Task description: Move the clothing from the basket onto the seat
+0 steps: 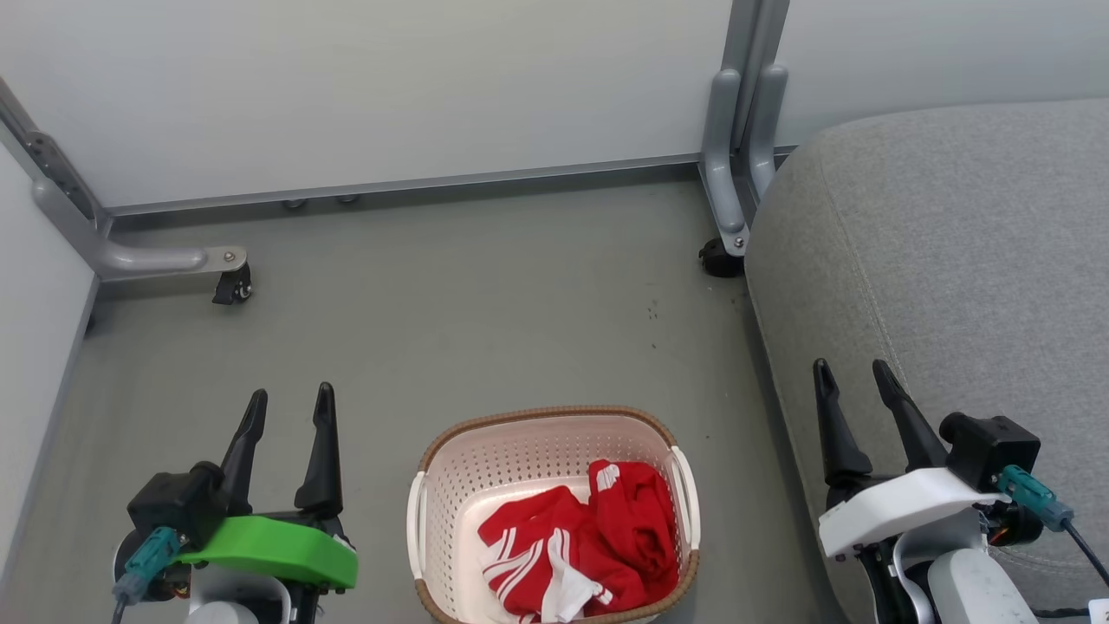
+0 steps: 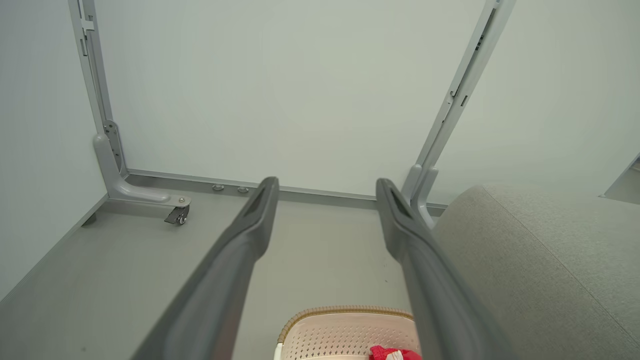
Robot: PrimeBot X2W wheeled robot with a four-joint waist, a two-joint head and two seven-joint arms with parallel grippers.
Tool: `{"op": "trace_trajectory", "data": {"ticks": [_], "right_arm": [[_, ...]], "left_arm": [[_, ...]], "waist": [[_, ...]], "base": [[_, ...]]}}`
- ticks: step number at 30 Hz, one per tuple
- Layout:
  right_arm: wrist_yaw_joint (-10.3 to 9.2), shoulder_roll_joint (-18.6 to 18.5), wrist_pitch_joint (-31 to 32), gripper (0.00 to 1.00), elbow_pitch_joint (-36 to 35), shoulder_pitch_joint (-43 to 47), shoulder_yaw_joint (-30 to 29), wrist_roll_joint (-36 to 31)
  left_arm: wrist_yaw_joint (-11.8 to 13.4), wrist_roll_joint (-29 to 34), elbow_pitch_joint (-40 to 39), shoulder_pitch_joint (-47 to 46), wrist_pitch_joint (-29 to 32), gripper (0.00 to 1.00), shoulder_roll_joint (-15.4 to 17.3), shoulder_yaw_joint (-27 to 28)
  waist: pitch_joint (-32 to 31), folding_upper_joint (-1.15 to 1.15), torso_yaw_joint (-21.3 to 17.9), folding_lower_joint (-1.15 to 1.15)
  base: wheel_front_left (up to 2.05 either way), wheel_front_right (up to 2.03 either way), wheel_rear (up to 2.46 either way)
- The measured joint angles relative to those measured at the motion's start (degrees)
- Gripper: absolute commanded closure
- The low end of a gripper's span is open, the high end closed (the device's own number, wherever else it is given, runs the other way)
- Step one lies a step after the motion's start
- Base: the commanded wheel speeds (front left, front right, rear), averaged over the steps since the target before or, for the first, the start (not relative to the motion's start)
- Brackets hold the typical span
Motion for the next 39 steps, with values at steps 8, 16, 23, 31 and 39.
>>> {"op": "trace_trajectory", "data": {"ticks": [8, 16, 23, 31, 39], "right_arm": [[0.00, 0.2, -1.0, 0.00, 0.8, 0.0, 0.4, -3.1], [0.00, 0.3, -2.0, 0.00, 1.3, 0.0, 1.0, -5.9], [0.00, 0.3, -2.6, 0.00, 1.8, 0.0, 1.3, -7.8], [0.00, 0.3, -3.6, 0.00, 2.2, 0.0, 1.6, -9.7], [0.01, 0.3, -4.3, 0.00, 2.4, 0.0, 2.0, -11.8]], "left_arm": [[-0.1, 4.0, 0.6, 0.1, -1.0, 0.00, -0.1, 0.1], [-0.1, 7.4, 1.5, 0.7, -2.0, 0.00, -0.2, 0.1], [-0.1, 9.3, 2.3, 0.8, -2.8, 0.00, -0.3, 0.2], [-0.1, 11.6, 2.9, 0.8, -3.5, 0.00, -0.3, 0.0], [-0.1, 14.1, 3.7, 0.8, -4.2, 0.00, -0.4, 0.1]], "waist": [[0.1, 0.00, -0.2, 0.00], [0.0, 0.00, -0.3, 0.00], [0.0, 0.00, -0.6, 0.00], [0.2, 0.00, -0.8, 0.00], [0.4, 0.00, -0.9, 0.00]], "base": [[0.00, 0.00, 0.00], [0.00, 0.00, 0.00], [0.00, 0.00, 0.00], [0.00, 0.00, 0.00], [0.00, 0.00, 0.00]]}}
